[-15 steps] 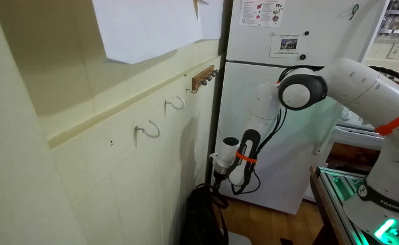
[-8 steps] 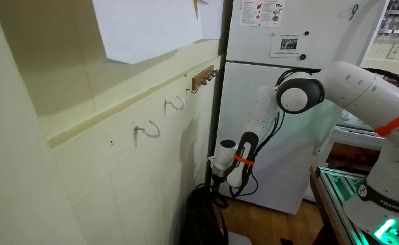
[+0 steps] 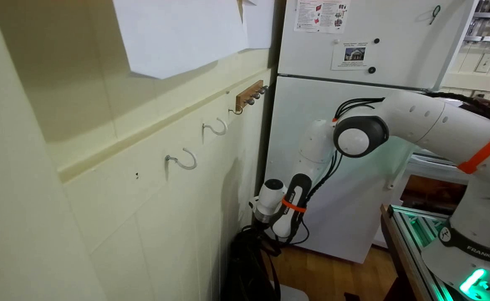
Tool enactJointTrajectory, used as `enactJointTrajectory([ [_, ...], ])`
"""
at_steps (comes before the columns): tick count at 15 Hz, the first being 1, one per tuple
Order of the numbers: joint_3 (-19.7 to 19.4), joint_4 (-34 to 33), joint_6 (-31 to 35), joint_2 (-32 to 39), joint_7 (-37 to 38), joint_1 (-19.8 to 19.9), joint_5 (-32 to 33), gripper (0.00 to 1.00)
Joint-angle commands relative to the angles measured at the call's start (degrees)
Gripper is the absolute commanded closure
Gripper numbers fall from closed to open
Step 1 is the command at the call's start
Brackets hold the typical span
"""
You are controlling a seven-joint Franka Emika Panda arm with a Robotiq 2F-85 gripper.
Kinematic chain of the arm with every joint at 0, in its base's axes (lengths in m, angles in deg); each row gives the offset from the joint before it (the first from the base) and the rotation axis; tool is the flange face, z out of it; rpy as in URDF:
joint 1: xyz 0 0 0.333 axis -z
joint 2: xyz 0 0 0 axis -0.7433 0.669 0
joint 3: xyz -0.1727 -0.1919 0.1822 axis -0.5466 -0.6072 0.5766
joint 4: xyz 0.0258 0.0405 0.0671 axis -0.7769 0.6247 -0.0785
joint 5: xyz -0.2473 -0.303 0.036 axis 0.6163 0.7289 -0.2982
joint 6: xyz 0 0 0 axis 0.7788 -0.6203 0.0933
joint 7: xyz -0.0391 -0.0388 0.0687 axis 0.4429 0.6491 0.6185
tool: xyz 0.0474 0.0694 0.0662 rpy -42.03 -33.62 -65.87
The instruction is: Hook the black bag on the third hook from the left
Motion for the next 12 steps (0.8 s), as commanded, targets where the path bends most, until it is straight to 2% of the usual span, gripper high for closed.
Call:
enactJointTrajectory([
  [1,0.69,-7.87,-1.67,5.55,-1.53,0.6,2.51,0.0],
  [3,0.88,-10.64,-2.83,7.47,-2.15,0.5,3.08,0.02],
  [4,1.09,-11.6,-3.5,8.07,-2.58,0.6,3.33,0.27],
  [6,1.32,-13.24,-5.0,9.08,-3.39,0.73,3.59,0.3],
  [9,1.42,-15.09,-6.57,10.22,-4.36,1.0,3.79,0.57],
  [12,0.77,-15.16,-8.33,10.02,-4.85,0.47,3.92,0.79],
])
